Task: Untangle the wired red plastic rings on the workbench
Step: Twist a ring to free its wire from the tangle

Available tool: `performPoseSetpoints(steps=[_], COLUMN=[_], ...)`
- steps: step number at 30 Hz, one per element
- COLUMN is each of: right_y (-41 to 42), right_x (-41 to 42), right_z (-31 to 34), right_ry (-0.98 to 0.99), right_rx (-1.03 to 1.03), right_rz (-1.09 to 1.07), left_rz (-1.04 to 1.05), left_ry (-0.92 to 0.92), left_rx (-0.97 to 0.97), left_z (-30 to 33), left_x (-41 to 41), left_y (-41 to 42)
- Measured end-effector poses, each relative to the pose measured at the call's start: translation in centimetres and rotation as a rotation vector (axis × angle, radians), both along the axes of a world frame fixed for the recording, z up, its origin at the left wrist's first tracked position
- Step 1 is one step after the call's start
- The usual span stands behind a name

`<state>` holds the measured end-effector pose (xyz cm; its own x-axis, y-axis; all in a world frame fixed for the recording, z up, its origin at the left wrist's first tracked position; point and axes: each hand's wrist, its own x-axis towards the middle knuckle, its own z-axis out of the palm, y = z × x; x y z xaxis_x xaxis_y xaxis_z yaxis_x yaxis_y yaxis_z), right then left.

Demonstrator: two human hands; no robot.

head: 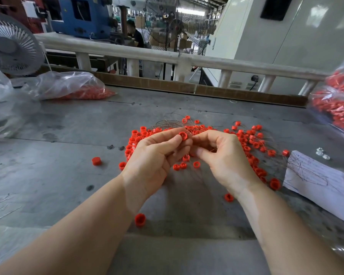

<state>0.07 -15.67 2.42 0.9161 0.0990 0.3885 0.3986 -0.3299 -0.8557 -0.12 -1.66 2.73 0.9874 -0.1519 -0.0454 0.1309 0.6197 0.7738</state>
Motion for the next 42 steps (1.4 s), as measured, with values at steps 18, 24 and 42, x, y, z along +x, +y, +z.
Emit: performPoseSetpoints(steps=[18, 24, 42], right_y=[-0.57, -0.64, -0.36], right_x=[0.19, 0.29, 0.15], right_z=[0.41, 0.31, 0.5], right_ry=[-0.154, -0.144, -0.094], right_rx=[0.017, 0.061, 0.122], right_rz=[-0.178, -0.154, 0.033], left_rz=[0.042, 0.038, -0.075], left_ry=[-0.005, -0.037, -0.052], left_rx=[0.025, 0.072, -0.004], left_z=[-0.21, -0.06, 0.21], left_x=[0.36, 0.22, 0.0], left_y=[0.38, 0.32, 0.21])
